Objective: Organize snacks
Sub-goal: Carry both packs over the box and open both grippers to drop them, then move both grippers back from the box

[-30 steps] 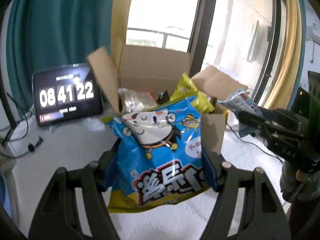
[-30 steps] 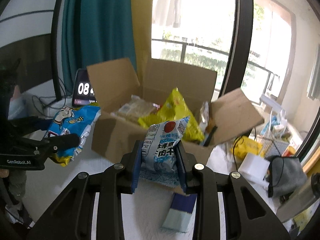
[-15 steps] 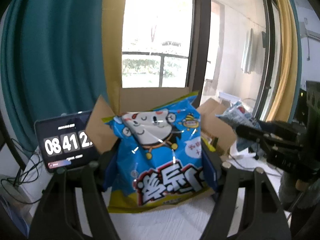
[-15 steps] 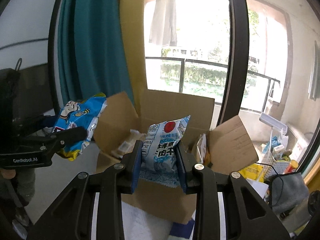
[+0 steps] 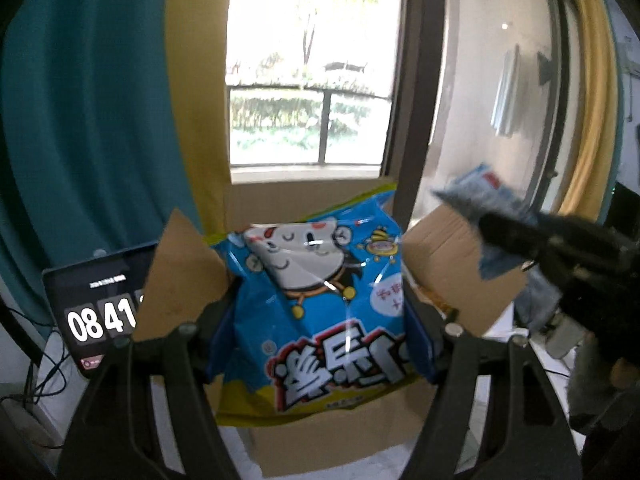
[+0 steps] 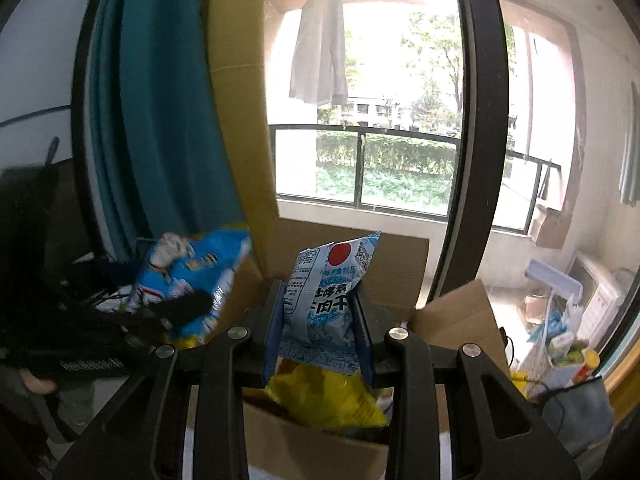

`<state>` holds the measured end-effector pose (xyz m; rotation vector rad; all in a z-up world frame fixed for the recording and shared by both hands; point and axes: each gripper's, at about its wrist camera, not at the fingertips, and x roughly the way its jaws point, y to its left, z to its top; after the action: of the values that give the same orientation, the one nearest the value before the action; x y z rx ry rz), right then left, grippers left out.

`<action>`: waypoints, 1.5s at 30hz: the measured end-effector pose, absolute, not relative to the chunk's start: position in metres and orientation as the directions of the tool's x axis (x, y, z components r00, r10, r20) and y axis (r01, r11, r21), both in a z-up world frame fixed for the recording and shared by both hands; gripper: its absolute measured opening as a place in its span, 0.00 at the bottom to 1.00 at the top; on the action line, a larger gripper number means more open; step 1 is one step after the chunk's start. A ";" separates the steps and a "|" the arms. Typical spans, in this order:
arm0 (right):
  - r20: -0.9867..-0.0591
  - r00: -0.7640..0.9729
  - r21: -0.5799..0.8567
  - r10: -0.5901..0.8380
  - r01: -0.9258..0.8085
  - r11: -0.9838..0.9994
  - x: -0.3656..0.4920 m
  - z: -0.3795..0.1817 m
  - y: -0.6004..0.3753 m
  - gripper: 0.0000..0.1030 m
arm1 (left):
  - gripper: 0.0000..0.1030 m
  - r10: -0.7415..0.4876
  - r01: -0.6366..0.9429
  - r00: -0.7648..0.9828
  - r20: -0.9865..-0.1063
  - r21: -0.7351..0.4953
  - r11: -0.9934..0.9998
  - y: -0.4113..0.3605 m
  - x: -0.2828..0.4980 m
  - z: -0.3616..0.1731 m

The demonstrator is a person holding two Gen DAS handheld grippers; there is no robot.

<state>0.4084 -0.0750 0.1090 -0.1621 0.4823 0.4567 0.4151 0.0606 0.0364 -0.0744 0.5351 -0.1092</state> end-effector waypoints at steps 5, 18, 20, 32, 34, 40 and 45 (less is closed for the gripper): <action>-0.541 0.763 -0.017 0.354 -0.430 0.903 0.451 0.097 -0.069 0.33 | 0.70 -0.088 0.061 0.802 -0.591 -0.065 0.996 0.057 0.463 0.016; -0.715 0.643 0.061 0.273 -0.332 0.941 0.546 0.023 -0.068 0.33 | 0.70 -0.061 0.002 0.691 -0.720 -0.082 0.997 0.055 0.536 -0.040; -0.731 0.629 0.065 0.265 -0.322 0.945 0.555 0.014 -0.069 0.33 | 0.70 -0.063 -0.005 0.683 -0.728 -0.091 0.996 0.054 0.543 -0.044; -0.760 0.597 0.101 0.258 -0.283 0.954 0.572 0.000 -0.084 0.54 | 0.92 -0.022 -0.028 0.706 -0.708 -0.059 0.998 0.057 0.549 -0.040; -0.756 0.602 0.099 0.256 -0.282 0.954 0.570 0.002 -0.087 0.54 | 0.92 -0.016 -0.028 0.713 -0.701 -0.051 0.998 0.056 0.543 -0.034; -0.741 0.622 0.086 0.253 -0.286 0.954 0.558 0.013 -0.088 0.54 | 0.93 -0.015 -0.018 0.730 -0.683 -0.042 0.999 0.055 0.522 -0.019; -0.738 0.630 0.064 0.240 -0.290 0.955 0.541 0.018 -0.090 0.54 | 0.93 -0.023 -0.016 0.743 -0.669 -0.052 0.999 0.053 0.498 -0.008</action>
<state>0.5409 -0.0901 0.0184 -0.0630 0.8356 0.3035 0.4976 0.0532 -0.0085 -0.0557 0.7339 -0.0036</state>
